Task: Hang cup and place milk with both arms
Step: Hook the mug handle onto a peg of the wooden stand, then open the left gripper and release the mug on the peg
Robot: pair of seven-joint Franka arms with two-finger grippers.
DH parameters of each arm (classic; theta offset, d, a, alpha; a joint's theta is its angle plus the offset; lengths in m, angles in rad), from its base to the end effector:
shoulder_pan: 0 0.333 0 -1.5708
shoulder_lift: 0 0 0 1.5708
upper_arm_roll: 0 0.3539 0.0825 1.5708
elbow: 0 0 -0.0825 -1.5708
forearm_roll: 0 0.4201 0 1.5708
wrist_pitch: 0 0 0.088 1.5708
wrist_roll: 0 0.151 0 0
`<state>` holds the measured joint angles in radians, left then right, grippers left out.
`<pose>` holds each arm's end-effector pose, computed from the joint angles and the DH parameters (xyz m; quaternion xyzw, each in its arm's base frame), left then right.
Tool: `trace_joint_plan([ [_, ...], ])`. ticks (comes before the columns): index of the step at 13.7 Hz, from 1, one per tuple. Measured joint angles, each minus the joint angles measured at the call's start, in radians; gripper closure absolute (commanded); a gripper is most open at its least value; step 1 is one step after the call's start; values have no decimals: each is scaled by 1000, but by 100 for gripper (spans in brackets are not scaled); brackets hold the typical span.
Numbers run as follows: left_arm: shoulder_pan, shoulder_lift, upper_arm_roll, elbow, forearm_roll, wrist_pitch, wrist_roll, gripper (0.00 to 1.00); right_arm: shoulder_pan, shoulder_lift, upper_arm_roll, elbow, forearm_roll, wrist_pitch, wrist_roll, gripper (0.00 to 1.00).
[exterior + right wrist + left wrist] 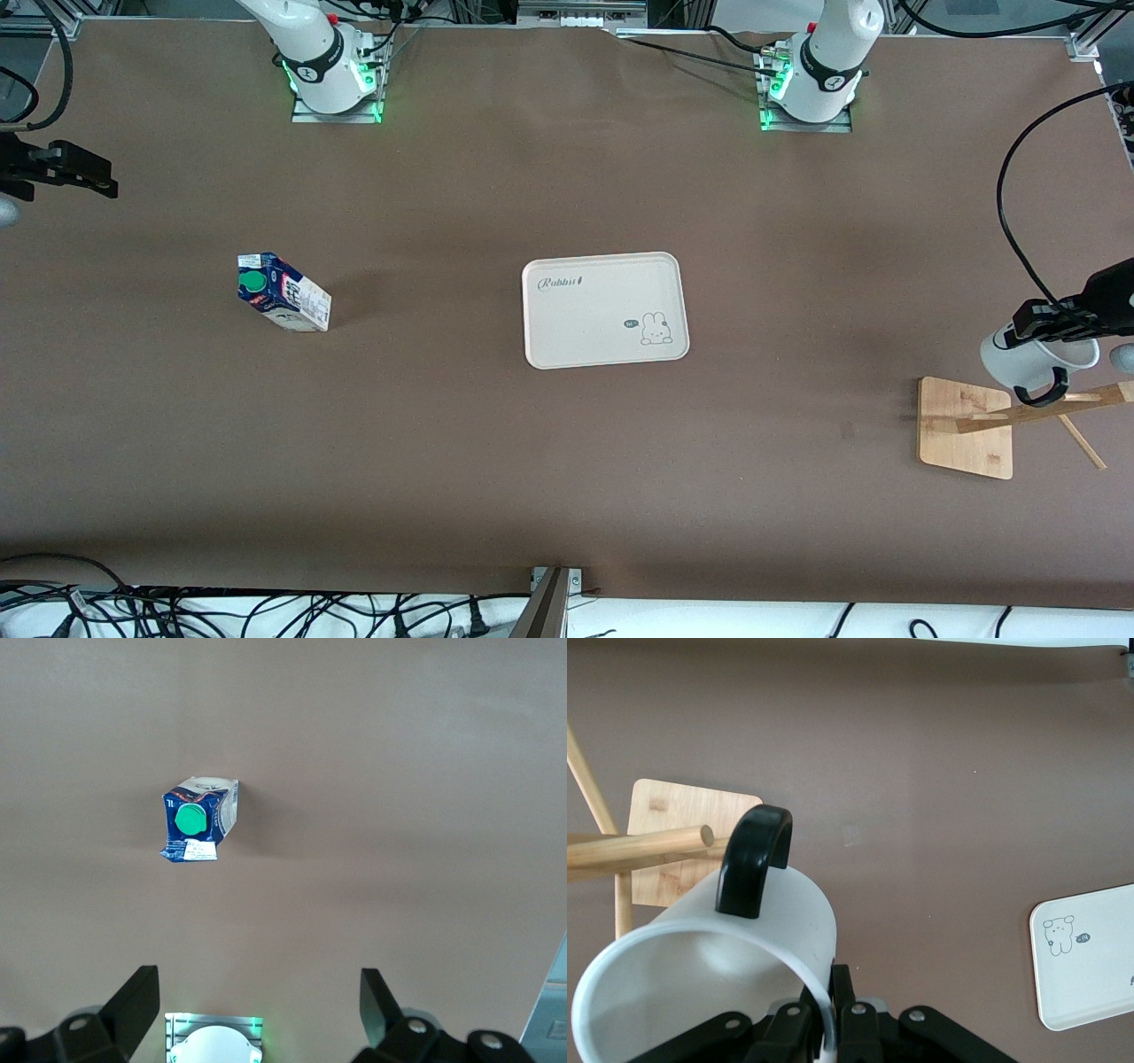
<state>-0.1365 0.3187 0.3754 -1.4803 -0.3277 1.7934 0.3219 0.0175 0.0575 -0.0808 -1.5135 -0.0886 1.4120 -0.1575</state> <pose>0.6985 0.0960 0.4926 0.9946 -0.0156 0.0366 0.0960 0.5838 -0.0501 0.6018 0.9948 0.0433 -0.0839 0.0374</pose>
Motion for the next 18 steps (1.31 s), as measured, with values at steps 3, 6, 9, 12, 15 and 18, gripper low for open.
trace_joint_plan([
  [3,8,15,2,19,0,25,31,100,0,5,0,4,0,-1,0,0],
  [6,23,27,4,20,0,30,65,100,-1,5,0,2,0,27,0,0],
  [9,40,36,10,20,0,30,100,100,-2,5,-1,-12,-3,56,0,0],
  [12,55,44,18,19,0,30,119,100,-2,5,-2,-14,-9,54,0,0],
  [15,56,50,19,11,3,28,150,24,-2,5,-2,-15,-10,49,0,0],
  [18,53,56,20,11,42,28,161,0,-2,5,-2,-14,-10,49,0,0],
])
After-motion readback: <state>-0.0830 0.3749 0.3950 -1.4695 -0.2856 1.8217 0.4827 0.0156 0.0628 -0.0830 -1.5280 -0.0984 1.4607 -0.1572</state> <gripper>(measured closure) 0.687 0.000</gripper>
